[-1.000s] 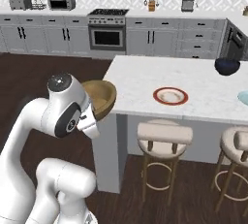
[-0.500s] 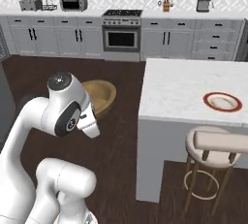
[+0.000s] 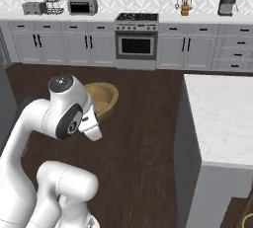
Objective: Pick the chicken drumstick and potato from their plates and place them in the bowl. Then put the bowl in the fridge.
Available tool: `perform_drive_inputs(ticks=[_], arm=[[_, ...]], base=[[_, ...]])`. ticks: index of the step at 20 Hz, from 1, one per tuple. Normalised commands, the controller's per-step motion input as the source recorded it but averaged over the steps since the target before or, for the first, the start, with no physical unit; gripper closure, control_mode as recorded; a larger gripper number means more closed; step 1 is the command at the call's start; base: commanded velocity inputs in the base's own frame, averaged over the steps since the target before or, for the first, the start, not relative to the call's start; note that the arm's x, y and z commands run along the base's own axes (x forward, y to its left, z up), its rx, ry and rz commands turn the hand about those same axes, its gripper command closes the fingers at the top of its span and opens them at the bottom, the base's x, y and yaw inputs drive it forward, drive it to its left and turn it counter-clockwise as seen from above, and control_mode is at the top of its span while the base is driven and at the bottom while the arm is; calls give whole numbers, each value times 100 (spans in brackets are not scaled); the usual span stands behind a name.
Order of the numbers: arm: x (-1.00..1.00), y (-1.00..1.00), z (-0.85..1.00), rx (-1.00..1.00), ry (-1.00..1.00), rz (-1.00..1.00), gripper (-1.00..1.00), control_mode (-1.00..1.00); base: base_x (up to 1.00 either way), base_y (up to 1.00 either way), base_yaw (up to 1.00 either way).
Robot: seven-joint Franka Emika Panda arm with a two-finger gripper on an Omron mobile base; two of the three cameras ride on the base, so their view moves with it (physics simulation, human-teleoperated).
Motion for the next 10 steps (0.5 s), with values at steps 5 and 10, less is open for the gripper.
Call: perform_drive_inputs(ticks=[5, 10], arm=[[0, 0, 0, 0, 0, 0, 100, 100], [0, 0, 0, 0, 0, 0, 100, 100]], base=[[100, 96, 2], [100, 36, 26]])
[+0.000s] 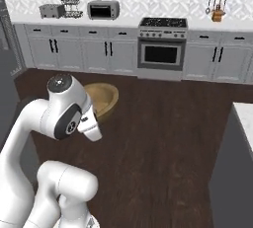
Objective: Pick the chicken drumstick and potato from their plates and place them in the bowl. Then put the bowl in the fridge.
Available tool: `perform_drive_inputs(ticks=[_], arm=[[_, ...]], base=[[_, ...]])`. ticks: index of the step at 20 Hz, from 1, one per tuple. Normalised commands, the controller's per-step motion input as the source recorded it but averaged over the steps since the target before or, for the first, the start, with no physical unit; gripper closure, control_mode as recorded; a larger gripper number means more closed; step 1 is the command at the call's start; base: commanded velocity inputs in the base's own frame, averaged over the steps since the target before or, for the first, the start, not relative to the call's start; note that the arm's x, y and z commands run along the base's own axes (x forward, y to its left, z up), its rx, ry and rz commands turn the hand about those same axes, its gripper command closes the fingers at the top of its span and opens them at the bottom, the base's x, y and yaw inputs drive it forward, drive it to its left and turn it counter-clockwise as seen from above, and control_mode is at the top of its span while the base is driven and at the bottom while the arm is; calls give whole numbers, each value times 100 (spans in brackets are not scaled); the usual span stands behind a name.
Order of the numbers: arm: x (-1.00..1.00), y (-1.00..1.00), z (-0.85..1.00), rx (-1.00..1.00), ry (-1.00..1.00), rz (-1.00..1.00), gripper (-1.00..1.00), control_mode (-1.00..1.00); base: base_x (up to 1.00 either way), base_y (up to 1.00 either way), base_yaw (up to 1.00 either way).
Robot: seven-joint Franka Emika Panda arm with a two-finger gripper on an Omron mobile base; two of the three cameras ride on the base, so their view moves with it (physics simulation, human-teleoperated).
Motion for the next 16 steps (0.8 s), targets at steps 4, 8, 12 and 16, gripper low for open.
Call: perform_drive_inputs(ticks=[4, 8, 12, 16], arm=[[0, 0, 0, 0, 0, 0, 100, 100], [0, 0, 0, 0, 0, 0, 100, 100], [0, 0, 0, 0, 0, 0, 100, 100], [0, 0, 0, 0, 0, 0, 100, 100]], base=[[100, 0, 45], [100, -8, 54], [100, -25, 58], [100, -50, 55]])
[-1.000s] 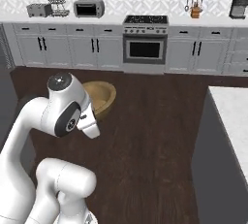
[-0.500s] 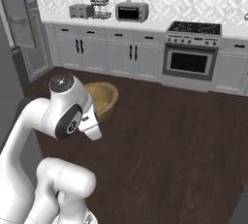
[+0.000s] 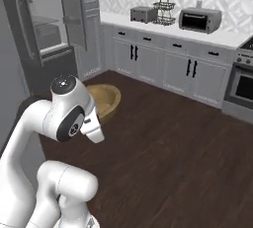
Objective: Pick the chicken drumstick and potato from their plates and place them in the bowl. Then put the bowl in the fridge.
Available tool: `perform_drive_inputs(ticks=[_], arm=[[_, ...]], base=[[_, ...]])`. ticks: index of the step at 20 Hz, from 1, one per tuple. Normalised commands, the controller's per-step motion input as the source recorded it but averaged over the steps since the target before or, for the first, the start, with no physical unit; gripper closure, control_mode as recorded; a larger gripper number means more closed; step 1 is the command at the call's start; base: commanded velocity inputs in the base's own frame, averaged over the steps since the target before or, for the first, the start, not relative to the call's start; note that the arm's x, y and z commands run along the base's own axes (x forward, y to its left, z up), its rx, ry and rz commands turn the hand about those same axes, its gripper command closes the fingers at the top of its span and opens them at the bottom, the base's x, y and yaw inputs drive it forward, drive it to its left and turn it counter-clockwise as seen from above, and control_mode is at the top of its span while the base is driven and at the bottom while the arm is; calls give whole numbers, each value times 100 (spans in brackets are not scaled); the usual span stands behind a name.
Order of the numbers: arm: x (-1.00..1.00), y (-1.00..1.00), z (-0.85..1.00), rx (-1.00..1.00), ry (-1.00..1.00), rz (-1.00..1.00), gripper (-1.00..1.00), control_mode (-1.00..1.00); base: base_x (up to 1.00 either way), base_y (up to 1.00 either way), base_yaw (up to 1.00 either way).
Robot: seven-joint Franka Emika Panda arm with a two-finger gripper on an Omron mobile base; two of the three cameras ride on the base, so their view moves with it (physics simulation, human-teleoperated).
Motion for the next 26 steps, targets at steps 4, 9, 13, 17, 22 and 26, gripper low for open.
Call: perform_drive_inputs(ticks=[4, 9, 13, 17, 22, 26], arm=[[0, 0, 0, 0, 0, 0, 100, 100], [0, 0, 0, 0, 0, 0, 100, 100], [0, 0, 0, 0, 0, 0, 100, 100], [0, 0, 0, 0, 0, 0, 100, 100], [0, 0, 0, 0, 0, 0, 100, 100], [0, 0, 0, 0, 0, 0, 100, 100]], base=[[100, -77, 47], [100, -75, 47], [100, -74, 47], [100, -77, 47], [100, -77, 48], [100, -55, 46]])
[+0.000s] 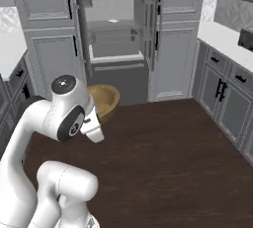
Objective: Pick the chicken drumstick and potato from their plates and place them in the bowl. Then put the bowl in the fridge.
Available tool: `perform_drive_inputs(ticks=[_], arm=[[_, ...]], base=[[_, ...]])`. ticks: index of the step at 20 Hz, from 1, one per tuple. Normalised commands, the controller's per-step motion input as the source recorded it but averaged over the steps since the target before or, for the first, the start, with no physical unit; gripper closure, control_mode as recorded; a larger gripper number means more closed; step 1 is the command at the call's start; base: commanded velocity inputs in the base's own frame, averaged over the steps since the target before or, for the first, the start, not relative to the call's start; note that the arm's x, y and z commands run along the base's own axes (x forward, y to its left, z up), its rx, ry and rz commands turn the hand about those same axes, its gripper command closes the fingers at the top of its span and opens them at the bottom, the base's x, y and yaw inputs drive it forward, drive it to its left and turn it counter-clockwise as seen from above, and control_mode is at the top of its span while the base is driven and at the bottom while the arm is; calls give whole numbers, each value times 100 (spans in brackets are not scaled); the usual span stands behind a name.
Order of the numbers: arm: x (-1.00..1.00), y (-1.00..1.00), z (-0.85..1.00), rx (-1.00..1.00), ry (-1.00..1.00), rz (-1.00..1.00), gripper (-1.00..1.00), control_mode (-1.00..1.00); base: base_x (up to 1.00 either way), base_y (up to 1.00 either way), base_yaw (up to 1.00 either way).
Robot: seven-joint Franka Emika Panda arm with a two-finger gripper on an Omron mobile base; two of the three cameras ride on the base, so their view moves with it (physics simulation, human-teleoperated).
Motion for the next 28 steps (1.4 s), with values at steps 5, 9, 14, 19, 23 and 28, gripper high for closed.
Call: perform_drive_inputs(ticks=[5, 9, 14, 19, 23, 28], arm=[[0, 0, 0, 0, 0, 0, 100, 100], [0, 0, 0, 0, 0, 0, 100, 100], [0, 0, 0, 0, 0, 0, 100, 100], [0, 0, 0, 0, 0, 0, 100, 100], [0, 0, 0, 0, 0, 0, 100, 100], [0, 0, 0, 0, 0, 0, 100, 100]], base=[[100, -46, 48], [100, -38, 45], [100, -69, 33], [98, -54, 14], [100, -21, 8], [74, -18, 6]])
